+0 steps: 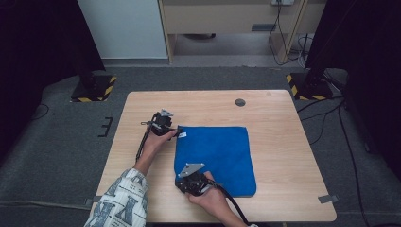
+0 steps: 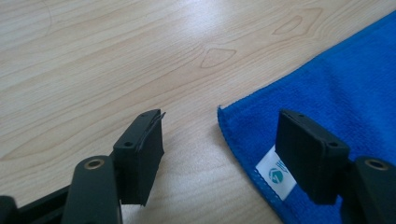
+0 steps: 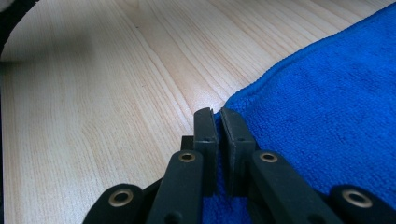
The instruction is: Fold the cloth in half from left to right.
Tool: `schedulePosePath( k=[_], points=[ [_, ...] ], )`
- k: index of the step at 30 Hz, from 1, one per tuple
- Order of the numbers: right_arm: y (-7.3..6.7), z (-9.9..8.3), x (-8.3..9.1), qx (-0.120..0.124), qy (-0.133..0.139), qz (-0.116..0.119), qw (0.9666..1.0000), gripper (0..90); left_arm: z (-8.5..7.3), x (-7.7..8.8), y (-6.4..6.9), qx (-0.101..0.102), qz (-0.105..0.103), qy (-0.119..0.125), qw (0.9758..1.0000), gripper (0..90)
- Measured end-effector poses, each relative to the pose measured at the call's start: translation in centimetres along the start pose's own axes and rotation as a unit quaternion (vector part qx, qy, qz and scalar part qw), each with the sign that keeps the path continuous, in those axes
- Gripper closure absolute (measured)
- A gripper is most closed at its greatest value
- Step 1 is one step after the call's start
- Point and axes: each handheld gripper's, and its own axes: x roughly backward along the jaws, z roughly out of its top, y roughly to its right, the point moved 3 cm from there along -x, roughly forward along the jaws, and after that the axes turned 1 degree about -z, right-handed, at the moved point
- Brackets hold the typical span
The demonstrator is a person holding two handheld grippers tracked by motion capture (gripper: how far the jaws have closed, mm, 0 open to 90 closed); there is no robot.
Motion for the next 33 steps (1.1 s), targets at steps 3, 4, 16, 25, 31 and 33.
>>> schedulePosePath(
  k=[3, 4, 16, 25, 31, 33],
  points=[
    [0.0, 0.0, 0.1, 0.001, 0.000, 0.000, 1.0000, 85.9, 0.0, -0.5, 0.1, -0.010, 0.003, -0.011, 0.9999, 34.1],
    [0.0, 0.0, 0.1, 0.002, 0.000, 0.000, 1.0000, 85.9, 0.0, -0.7, 0.1, -0.010, 0.004, -0.010, 0.9999, 36.6],
    [-0.3, 0.1, 0.7, 0.006, 0.008, -0.009, 0.9999, 86.2, 0.5, -0.6, 1.3, -0.017, -0.027, 0.005, 0.9995, 88.3],
    [-0.9, 1.1, 2.2, 0.010, 0.025, -0.021, 0.9994, 86.3, 2.2, 1.8, 1.5, -0.007, -0.011, 0.028, 0.9995, 89.2],
    [-1.7, 1.8, 2.3, 0.013, 0.029, -0.025, 0.9992, 86.4, 2.8, 3.0, 1.2, 0.004, -0.011, 0.029, 0.9995, 89.4],
    [-2.0, 2.0, 2.2, 0.013, 0.031, -0.025, 0.9991, 86.5, 2.8, 3.3, 1.0, 0.010, -0.011, 0.030, 0.9994, 89.5]
  ],
)
